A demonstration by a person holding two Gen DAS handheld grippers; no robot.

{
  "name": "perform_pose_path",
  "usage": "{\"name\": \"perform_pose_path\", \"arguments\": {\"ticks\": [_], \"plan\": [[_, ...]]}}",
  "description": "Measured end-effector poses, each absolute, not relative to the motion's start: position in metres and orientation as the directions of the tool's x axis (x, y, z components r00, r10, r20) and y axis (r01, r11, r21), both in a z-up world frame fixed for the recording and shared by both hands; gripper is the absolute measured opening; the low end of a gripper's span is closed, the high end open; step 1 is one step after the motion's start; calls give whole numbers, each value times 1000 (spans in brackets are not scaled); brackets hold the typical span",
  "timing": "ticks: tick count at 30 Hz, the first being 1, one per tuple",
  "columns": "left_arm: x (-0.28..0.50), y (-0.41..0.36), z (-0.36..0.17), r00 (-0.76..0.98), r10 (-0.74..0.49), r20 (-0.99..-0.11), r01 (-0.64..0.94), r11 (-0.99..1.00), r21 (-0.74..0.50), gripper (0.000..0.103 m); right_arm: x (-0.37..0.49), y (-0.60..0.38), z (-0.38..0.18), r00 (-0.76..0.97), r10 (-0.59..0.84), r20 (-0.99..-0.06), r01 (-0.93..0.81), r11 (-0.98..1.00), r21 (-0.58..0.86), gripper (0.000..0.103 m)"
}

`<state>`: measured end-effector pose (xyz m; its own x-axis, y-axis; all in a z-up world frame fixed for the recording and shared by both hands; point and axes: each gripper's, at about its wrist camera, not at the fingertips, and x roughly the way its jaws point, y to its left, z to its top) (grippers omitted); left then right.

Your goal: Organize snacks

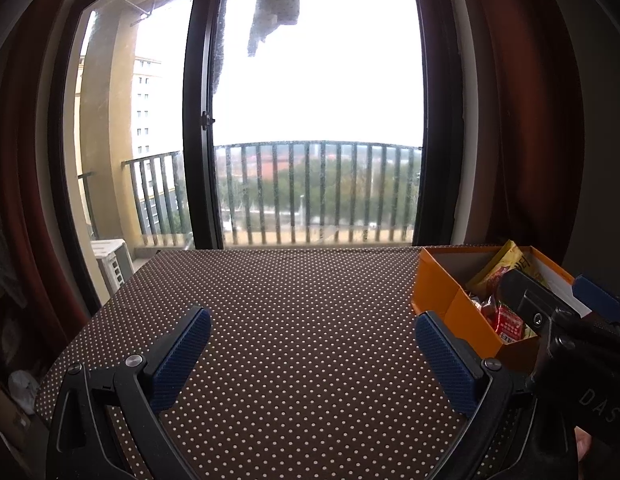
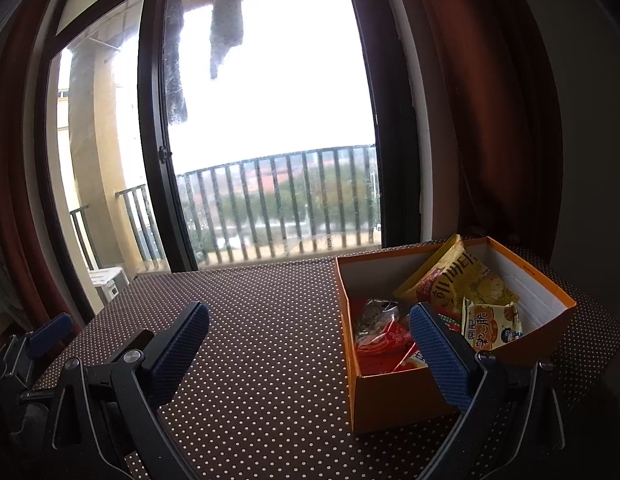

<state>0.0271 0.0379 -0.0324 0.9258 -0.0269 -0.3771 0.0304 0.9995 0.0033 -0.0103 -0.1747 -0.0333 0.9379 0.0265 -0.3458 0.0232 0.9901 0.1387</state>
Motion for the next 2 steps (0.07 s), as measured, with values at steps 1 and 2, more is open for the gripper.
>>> {"name": "perform_pose_path", "arguments": {"ticks": [1, 2], "plan": [[27, 38, -33, 926, -22, -377, 26, 1000, 6, 103, -10, -175, -34, 937, 28, -348, 23, 990, 142, 101], [27, 37, -33, 926, -19, -377, 24, 1000, 8, 103, -10, -176, -35, 936, 30, -351, 23, 989, 144, 101]]}}
